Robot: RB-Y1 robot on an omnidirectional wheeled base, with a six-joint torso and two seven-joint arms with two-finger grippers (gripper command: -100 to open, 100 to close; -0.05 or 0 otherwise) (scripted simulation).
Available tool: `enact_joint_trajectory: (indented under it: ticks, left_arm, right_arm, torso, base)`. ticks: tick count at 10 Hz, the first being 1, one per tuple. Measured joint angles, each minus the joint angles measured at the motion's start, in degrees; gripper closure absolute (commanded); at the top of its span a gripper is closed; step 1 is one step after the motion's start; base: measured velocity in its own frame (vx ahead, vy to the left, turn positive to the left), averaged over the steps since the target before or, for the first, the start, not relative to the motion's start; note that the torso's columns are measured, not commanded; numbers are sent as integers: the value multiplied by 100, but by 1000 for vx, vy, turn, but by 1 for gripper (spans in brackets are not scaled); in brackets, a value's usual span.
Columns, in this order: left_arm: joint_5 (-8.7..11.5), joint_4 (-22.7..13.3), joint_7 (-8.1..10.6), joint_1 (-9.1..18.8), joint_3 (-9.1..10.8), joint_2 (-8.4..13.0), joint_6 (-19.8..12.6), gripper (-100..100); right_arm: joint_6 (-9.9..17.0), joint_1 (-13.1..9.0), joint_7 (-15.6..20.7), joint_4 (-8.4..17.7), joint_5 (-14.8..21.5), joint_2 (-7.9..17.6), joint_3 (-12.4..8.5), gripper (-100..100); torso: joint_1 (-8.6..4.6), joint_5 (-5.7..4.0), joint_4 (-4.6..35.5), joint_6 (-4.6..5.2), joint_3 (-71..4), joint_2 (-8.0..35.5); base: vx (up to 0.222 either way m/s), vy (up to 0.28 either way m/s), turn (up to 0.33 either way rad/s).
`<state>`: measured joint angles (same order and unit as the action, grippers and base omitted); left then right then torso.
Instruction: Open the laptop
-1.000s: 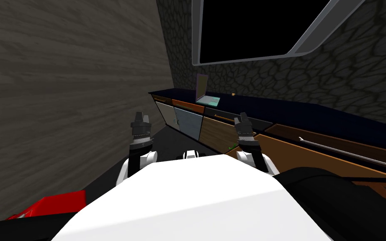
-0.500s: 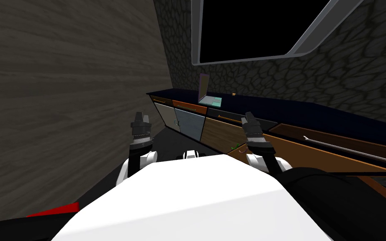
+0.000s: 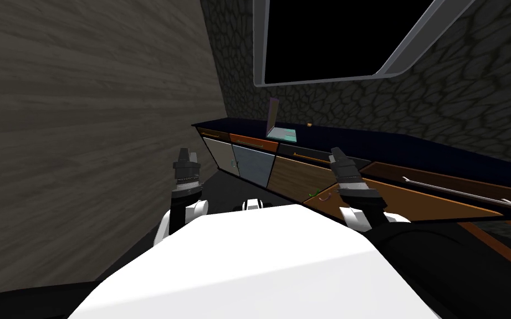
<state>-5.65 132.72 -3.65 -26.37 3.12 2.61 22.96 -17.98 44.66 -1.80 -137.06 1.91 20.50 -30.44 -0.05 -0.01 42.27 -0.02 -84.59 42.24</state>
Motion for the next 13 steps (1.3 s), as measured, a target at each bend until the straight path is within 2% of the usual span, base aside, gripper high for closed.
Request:
enact_joint_trajectory:
  ticks: [6,7,10,13]
  left_arm:
    - [0,0,0,0,0,0,0,0]
    - [0,0,0,-1,0,0,0,0]
    - [0,0,0,0,0,0,0,0]
    - [0,0,0,0,0,0,0,0]
  right_arm:
    - [348,598,48,-262,215,445,-896,-100]
    - [432,753,58,-333,256,545,-1068,-100]
    - [610,1020,94,-376,357,768,-1498,-100]
    - [827,1423,145,-481,469,1015,-1954,-100]
  torso:
    - [-2,-1,0,1,1,4]
    - [9,1,2,4,3,6]
    - [-2,-1,-1,1,-1,1]
    - [7,1,0,3,0,1]
  base:
    - [70,126,-85]
    - [53,118,-57]
    - [77,116,-80]
    - [72,110,-57]
